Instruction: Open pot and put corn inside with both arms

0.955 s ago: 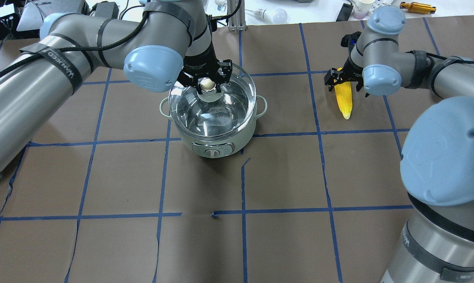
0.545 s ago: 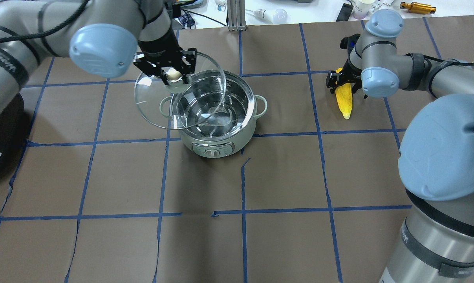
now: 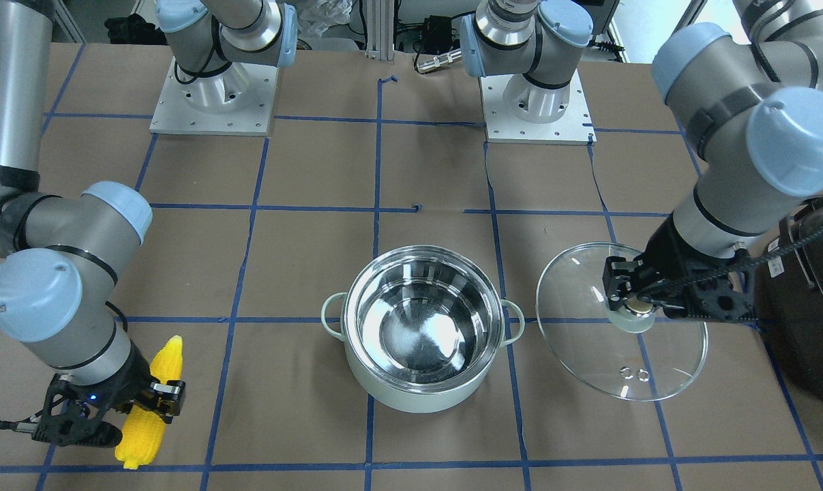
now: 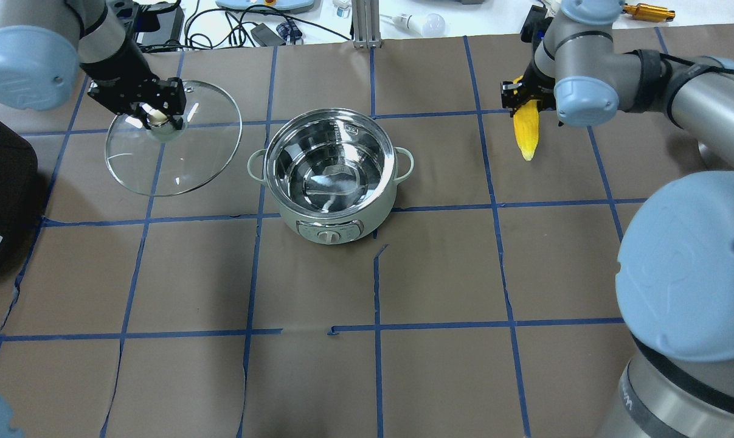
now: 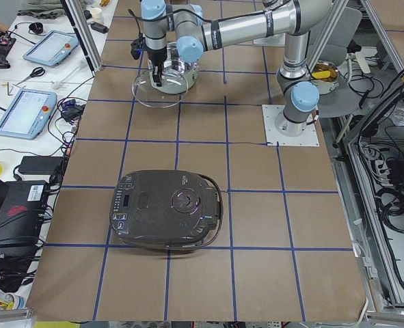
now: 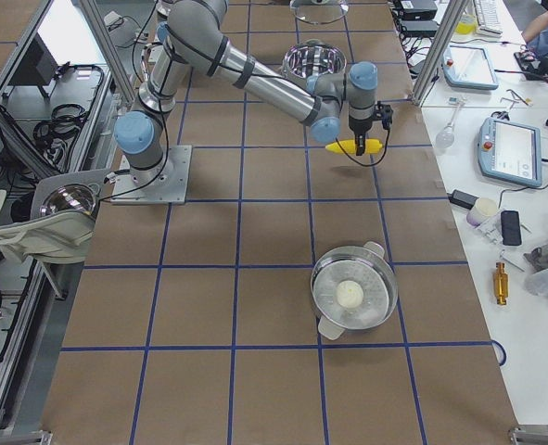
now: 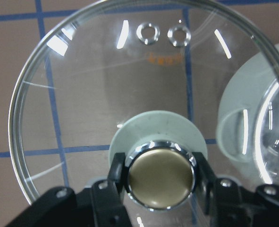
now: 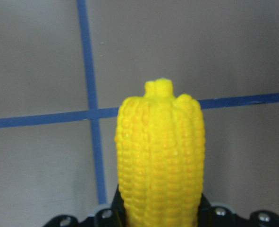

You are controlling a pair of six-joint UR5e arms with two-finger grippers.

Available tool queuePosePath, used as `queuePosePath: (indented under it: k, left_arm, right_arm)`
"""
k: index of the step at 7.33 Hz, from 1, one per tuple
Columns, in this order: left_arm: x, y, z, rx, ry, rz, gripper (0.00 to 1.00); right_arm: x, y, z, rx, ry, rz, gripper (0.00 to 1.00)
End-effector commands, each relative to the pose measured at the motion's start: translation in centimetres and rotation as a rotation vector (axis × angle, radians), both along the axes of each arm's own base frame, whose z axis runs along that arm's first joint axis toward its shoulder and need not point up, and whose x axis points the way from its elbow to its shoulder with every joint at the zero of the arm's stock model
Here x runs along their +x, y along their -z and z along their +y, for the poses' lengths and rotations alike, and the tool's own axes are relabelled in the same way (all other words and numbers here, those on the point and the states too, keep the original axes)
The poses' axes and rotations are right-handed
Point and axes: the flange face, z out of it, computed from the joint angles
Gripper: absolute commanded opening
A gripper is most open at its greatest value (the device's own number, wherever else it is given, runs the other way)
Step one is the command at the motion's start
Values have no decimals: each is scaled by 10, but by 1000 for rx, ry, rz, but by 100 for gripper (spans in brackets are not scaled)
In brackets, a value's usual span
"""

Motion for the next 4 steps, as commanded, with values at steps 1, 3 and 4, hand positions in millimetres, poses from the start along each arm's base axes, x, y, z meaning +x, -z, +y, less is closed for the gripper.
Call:
queuePosePath:
  k: [1,3,4]
  left_arm:
    - [83,81,24,-21,4,-14,37]
    - [99,123,41,-22,-12,-17,34]
    - [115,136,47,2,-20,-8,32]
  right_arm:
    - [149,-83,21,-25,49,-11,0]
    - [267,-120,64,-23,-56,-6,0]
    - [309,-108,81,-18,-118,-3,0]
